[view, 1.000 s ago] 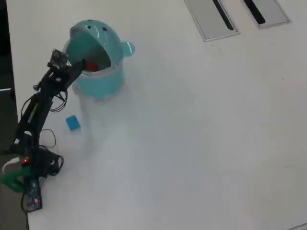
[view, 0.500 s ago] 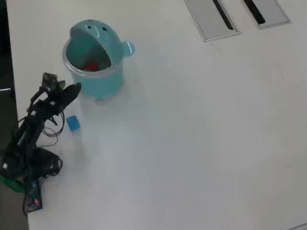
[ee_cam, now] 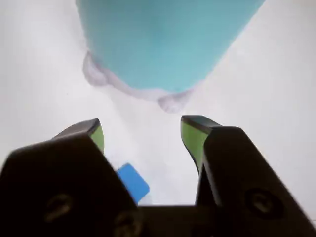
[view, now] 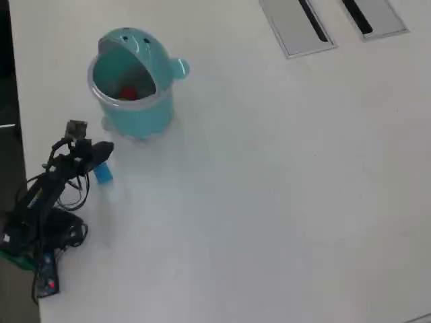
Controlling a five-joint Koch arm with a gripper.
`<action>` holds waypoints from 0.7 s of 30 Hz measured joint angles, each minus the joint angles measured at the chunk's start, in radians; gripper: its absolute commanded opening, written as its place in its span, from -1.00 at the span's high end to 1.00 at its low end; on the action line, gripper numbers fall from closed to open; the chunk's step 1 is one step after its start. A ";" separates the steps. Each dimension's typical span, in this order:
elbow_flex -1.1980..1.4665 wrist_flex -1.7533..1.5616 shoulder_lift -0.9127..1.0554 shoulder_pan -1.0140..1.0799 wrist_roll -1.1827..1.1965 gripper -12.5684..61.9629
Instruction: Grasp RGB lego blocks and put them in the bin one by one.
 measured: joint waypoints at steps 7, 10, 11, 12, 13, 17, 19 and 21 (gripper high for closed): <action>0.049 0.071 0.000 -0.066 -0.009 -0.11; 0.094 0.097 0.000 -0.110 -0.009 -0.11; 0.103 0.098 0.000 -0.127 -0.009 -0.11; 0.110 0.098 0.000 -0.140 -0.009 -0.11; 0.121 0.098 0.000 -0.150 -0.009 -0.11; 0.146 0.095 0.000 -0.163 -0.026 -0.11; 0.146 0.095 0.000 -0.156 -0.041 -0.11; 0.150 0.091 0.000 -0.138 -0.057 -0.11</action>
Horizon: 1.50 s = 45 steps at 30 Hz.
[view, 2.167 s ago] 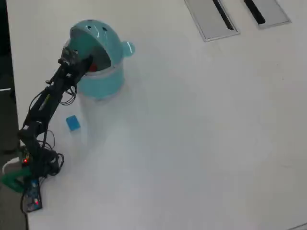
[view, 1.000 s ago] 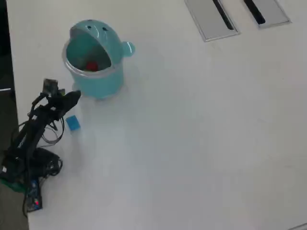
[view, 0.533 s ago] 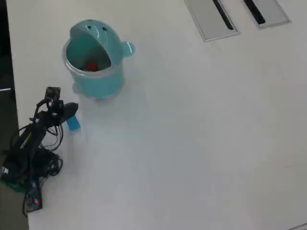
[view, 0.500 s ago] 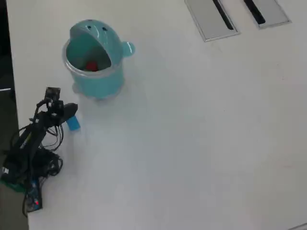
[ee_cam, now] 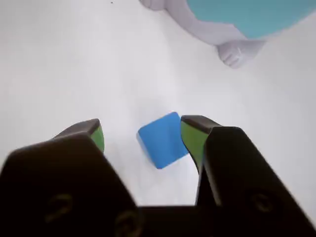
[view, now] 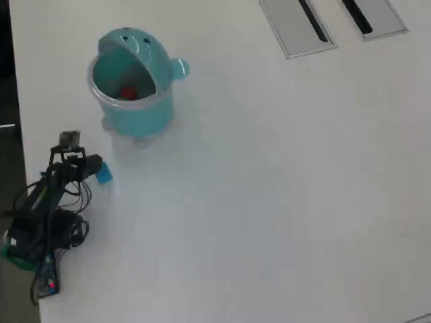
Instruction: Grasp RGB lego blocks and put them in the bin one by one.
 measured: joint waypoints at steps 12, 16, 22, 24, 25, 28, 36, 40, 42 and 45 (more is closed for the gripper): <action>0.071 -0.066 -0.006 0.101 -0.061 -0.11; 0.086 -0.103 -0.041 0.098 -0.061 -0.11; 0.094 -0.132 -0.092 0.097 -0.061 -0.11; 0.094 -0.138 -0.106 0.097 -0.061 -0.11; 0.094 -0.141 -0.114 0.095 -0.061 -0.11; 0.094 -0.147 -0.138 0.097 -0.061 -0.11; 0.095 -0.207 -0.229 0.097 -0.061 -0.11; 0.110 -0.245 -0.275 0.095 -0.060 -0.11; 0.112 -0.258 -0.295 0.095 -0.060 -0.06; 0.112 -0.261 -0.305 0.094 -0.035 0.12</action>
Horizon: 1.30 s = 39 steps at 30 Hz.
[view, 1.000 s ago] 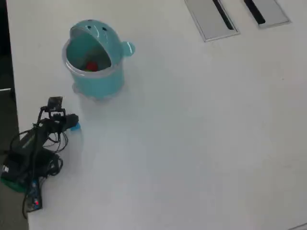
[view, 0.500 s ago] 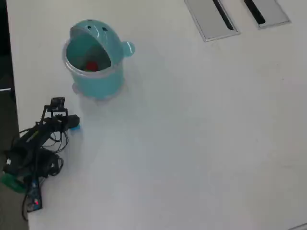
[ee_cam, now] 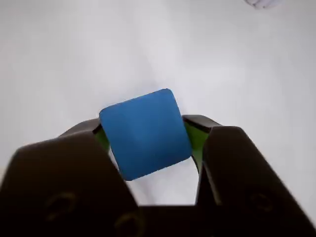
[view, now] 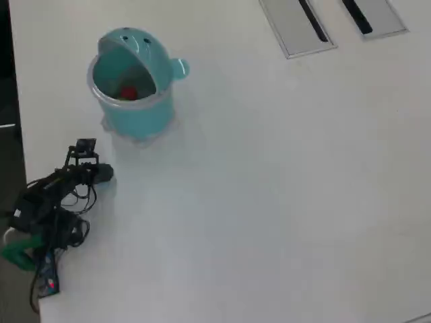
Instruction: Grasp RGB lego blocks and put them in the bin one by one.
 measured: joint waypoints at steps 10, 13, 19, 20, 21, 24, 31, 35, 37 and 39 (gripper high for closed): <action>-0.002 -0.023 -0.003 -0.069 0.097 0.35; -0.002 -0.021 0.035 -0.077 0.121 0.35; -0.098 0.026 0.133 -0.092 0.172 0.35; -0.104 0.031 0.144 -0.100 0.186 0.35; -0.112 0.035 0.152 -0.107 0.209 0.35; -0.184 0.048 0.173 -0.130 0.287 0.35; -0.285 0.048 0.192 -0.147 0.446 0.35; -0.402 0.051 0.193 -0.156 0.497 0.40; -0.453 0.051 0.195 -0.164 0.499 0.42; -0.569 0.097 0.195 -0.176 0.520 0.42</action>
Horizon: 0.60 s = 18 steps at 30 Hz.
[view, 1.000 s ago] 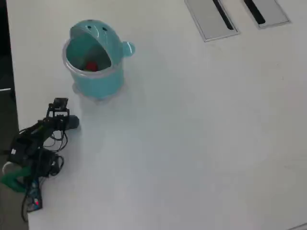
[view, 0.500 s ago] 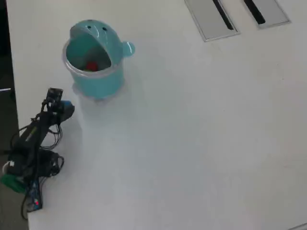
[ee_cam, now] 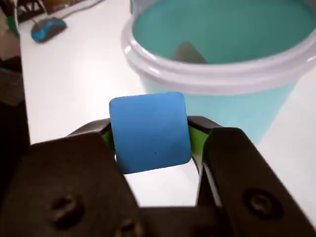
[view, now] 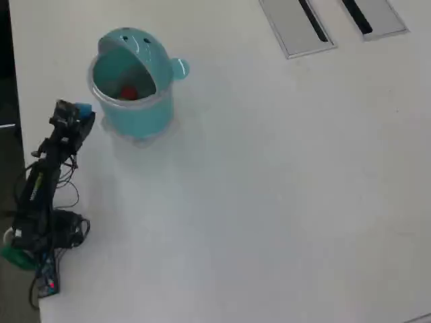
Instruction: Grasp RGB lego blocks and put them in the bin one by one.
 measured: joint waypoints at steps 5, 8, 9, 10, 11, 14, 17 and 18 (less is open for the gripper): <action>-0.304 0.058 -0.126 -0.005 0.038 0.42; -0.480 0.098 -0.206 0.003 0.035 0.42; -0.534 0.103 -0.255 0.017 0.037 0.42; -0.557 0.104 -0.293 0.026 0.037 0.42; -0.630 0.110 -0.365 0.040 0.037 0.42; -0.690 0.135 -0.466 0.077 0.037 0.42; -0.848 0.141 -0.558 0.118 0.035 0.42; -0.914 0.141 -0.595 0.127 0.037 0.42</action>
